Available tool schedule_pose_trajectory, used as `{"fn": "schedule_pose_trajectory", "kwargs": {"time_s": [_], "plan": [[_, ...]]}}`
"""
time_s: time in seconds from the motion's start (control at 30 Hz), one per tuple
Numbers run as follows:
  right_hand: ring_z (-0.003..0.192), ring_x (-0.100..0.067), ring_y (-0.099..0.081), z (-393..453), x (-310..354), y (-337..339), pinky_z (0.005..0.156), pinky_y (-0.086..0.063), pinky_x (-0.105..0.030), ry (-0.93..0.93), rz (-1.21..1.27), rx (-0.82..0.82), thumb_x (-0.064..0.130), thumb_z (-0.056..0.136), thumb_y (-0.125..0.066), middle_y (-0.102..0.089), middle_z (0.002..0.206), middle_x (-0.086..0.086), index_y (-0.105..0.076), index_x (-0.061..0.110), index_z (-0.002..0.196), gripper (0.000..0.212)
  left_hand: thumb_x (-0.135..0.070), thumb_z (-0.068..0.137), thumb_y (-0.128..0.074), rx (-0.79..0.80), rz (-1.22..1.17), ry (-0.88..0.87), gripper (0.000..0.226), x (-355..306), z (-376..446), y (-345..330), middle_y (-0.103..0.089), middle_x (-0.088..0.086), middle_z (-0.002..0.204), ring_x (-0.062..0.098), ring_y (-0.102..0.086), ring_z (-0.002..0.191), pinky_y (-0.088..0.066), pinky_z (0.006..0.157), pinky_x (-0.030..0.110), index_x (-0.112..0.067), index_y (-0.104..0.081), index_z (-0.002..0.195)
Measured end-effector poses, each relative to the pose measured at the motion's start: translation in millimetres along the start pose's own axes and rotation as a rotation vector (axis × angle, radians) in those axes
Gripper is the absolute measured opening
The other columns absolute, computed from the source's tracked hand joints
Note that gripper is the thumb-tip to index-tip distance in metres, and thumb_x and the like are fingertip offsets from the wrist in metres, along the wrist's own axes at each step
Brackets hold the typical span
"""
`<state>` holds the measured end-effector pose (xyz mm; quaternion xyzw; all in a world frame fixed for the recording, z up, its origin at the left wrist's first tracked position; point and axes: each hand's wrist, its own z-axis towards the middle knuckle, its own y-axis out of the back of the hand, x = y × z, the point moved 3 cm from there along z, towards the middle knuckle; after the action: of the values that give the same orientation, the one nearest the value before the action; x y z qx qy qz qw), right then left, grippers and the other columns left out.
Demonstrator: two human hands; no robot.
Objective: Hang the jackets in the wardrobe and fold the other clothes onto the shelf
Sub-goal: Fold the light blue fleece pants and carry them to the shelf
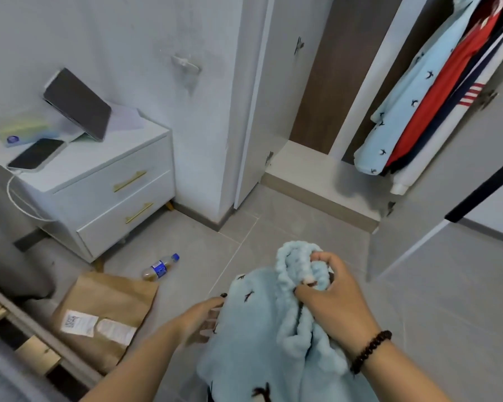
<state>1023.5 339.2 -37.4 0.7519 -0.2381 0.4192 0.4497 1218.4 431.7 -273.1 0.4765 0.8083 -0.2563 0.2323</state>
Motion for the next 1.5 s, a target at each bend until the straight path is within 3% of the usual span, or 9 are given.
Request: {"fn": "schedule_pose_trajectory", "kwargs": {"time_s": [0.07,0.13,0.23,0.5,0.73,0.93,1.1,1.33,1.5], "plan": [[0.075,-0.013,-0.069,7,-2,-5,0.073,-0.058,-0.041,-0.012,0.0,0.014,0.013,0.072,-0.072,-0.07,0.084,0.002,-0.055,0.033,0.096,0.036,-0.067,0.053,-0.078,0.123,-0.045,0.034,0.062,6,8,-8,-0.067,0.0,0.083,0.02,-0.063,0.069,-0.05,0.065,0.027,-0.02,-0.07,0.092],[0.074,-0.012,-0.069,13,-4,-10,0.071,-0.059,-0.039,-0.018,-0.011,0.031,0.013,0.072,-0.072,-0.07,0.082,0.004,-0.055,0.034,0.095,0.036,-0.065,0.064,-0.075,0.181,-0.087,0.024,0.067,6,13,-14,-0.07,0.008,0.115,0.028,-0.067,0.106,-0.05,0.099,0.04,-0.019,-0.073,0.112],[0.07,-0.009,-0.068,20,-8,-14,0.069,-0.059,-0.036,-0.015,-0.041,0.027,0.013,0.071,-0.072,-0.07,0.079,0.006,-0.054,0.036,0.092,0.036,-0.061,0.071,-0.072,0.233,-0.122,0.021,0.067,3,14,-17,-0.064,0.011,0.128,0.029,-0.06,0.12,-0.038,0.111,0.047,-0.018,-0.068,0.123],[0.078,-0.013,-0.069,21,-18,-8,0.076,-0.058,-0.041,-0.026,0.01,0.029,0.015,0.068,-0.074,-0.07,0.085,0.005,-0.055,0.037,0.093,0.038,-0.05,0.066,-0.079,0.321,-0.178,0.074,0.066,13,7,-21,-0.062,0.014,0.13,0.032,-0.059,0.12,-0.039,0.11,0.045,-0.014,-0.069,0.121],[0.076,0.001,-0.06,0,-15,-7,0.062,-0.047,-0.013,0.038,-0.269,0.148,0.042,0.063,-0.074,-0.058,0.094,0.017,-0.033,0.044,0.105,0.06,-0.029,0.051,-0.091,0.201,-0.264,-0.024,0.067,-24,-19,-18,-0.065,0.023,0.121,0.04,-0.065,0.109,-0.048,0.1,0.05,-0.004,-0.073,0.11],[0.08,0.004,-0.053,1,-24,10,0.063,-0.043,-0.006,0.09,-0.232,0.153,0.021,0.079,-0.062,-0.052,0.096,0.017,-0.032,0.039,0.114,0.049,-0.038,0.058,-0.092,0.196,-0.065,-0.26,0.064,-130,-89,-60,-0.07,0.017,0.115,0.033,-0.068,0.105,-0.057,0.082,0.042,-0.008,-0.073,0.112],[0.088,-0.015,-0.066,-5,-48,71,0.079,-0.058,-0.035,0.007,0.002,0.044,-0.003,0.065,-0.065,-0.066,0.097,0.003,-0.051,0.043,0.101,0.06,-0.045,0.063,-0.085,0.075,0.262,-0.474,0.06,-158,-142,-123,-0.076,0.004,0.1,0.022,-0.073,0.093,-0.057,0.084,0.04,-0.018,-0.067,0.113],[0.089,-0.017,-0.07,-39,-79,146,0.073,-0.059,-0.034,-0.016,0.353,-0.06,-0.011,0.066,-0.066,-0.073,0.096,0.001,-0.06,0.043,0.109,0.069,-0.031,0.082,-0.073,0.021,0.43,-0.54,0.017,-130,-165,-208,-0.076,-0.004,0.086,0.016,-0.073,0.079,-0.059,0.079,0.038,-0.025,-0.07,0.098],[0.09,-0.016,-0.07,-62,-80,156,0.075,-0.059,-0.035,0.042,0.365,-0.098,-0.01,0.066,-0.068,-0.071,0.102,0.002,-0.058,0.044,0.11,0.07,-0.027,0.089,-0.065,0.051,0.382,-0.539,0.013,-109,-170,-247,-0.076,-0.002,0.083,0.016,-0.073,0.076,-0.058,0.07,0.033,-0.026,-0.069,0.101]]}}
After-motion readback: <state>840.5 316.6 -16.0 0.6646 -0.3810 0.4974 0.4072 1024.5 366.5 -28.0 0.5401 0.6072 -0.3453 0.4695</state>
